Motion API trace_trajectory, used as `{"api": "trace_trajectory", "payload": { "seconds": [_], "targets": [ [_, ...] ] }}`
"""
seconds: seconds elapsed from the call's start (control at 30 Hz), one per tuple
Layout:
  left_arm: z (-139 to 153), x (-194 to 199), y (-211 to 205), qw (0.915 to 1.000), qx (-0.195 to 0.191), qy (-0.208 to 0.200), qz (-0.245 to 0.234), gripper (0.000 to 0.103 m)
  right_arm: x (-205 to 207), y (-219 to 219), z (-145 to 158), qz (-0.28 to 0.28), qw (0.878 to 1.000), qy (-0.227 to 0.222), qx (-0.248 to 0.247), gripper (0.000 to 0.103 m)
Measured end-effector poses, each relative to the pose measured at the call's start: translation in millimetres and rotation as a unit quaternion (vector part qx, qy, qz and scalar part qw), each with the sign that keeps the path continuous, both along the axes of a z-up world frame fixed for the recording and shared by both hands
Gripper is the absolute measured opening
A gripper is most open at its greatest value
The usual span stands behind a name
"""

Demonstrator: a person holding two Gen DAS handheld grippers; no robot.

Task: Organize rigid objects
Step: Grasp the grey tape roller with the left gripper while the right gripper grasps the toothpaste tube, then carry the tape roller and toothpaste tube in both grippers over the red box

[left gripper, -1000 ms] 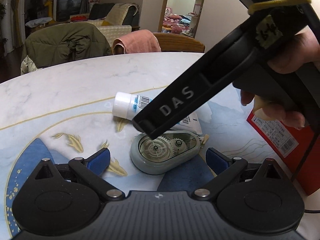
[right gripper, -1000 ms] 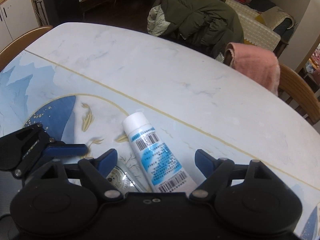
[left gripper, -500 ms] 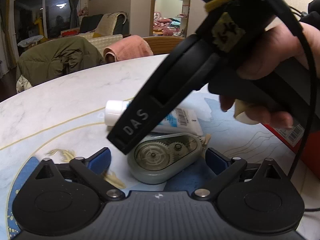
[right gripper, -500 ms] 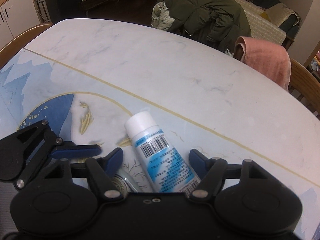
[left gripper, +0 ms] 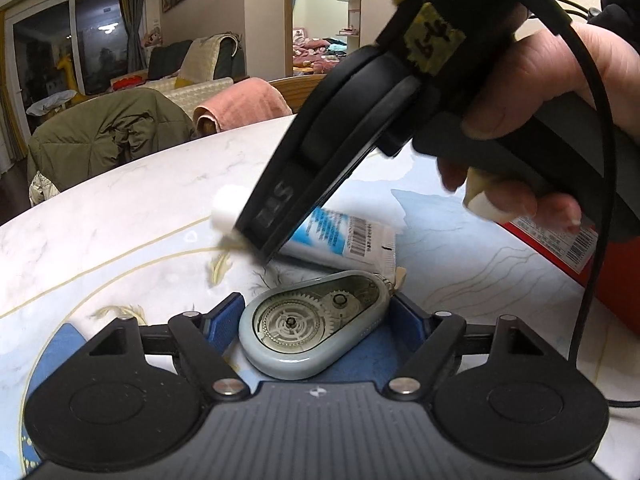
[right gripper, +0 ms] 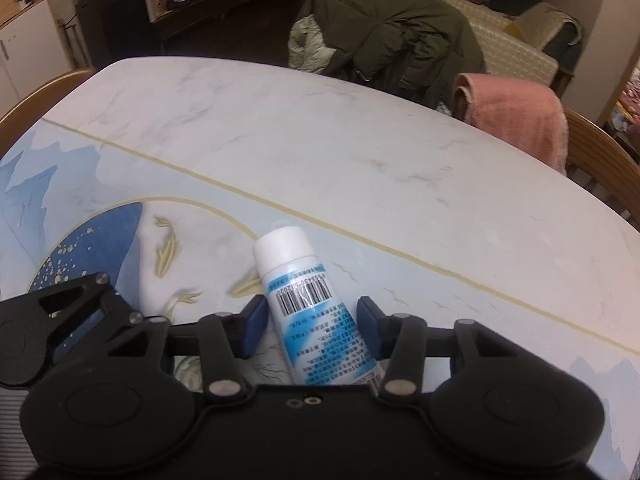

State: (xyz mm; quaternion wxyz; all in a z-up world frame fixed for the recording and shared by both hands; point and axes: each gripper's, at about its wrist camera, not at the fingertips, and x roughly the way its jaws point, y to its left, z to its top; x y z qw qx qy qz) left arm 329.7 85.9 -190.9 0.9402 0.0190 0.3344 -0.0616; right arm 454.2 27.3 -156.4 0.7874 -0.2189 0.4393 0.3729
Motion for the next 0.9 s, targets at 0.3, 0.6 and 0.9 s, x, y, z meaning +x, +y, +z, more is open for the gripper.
{"api": "trace_trajectory", "payload": {
  "seconds": [0.3, 0.6, 0.9],
  "targets": [
    [6, -29, -2, 0.9992, -0.037, 0.008, 0.013, 0.079, -8, -38, 16, -0.051, 0.998, 0.003, 0.030, 0.038],
    [25, -77, -1, 0.9973, -0.053, 0.011, 0.050, 0.079, -39, -61, 35, -0.074, 0.995, 0.013, 0.063, 0.037],
    [56, -109, -6, 0.9957, -0.062, 0.009, 0.069, 0.079, -84, -100, 64, -0.088, 0.990, 0.040, 0.100, 0.037]
  ]
}}
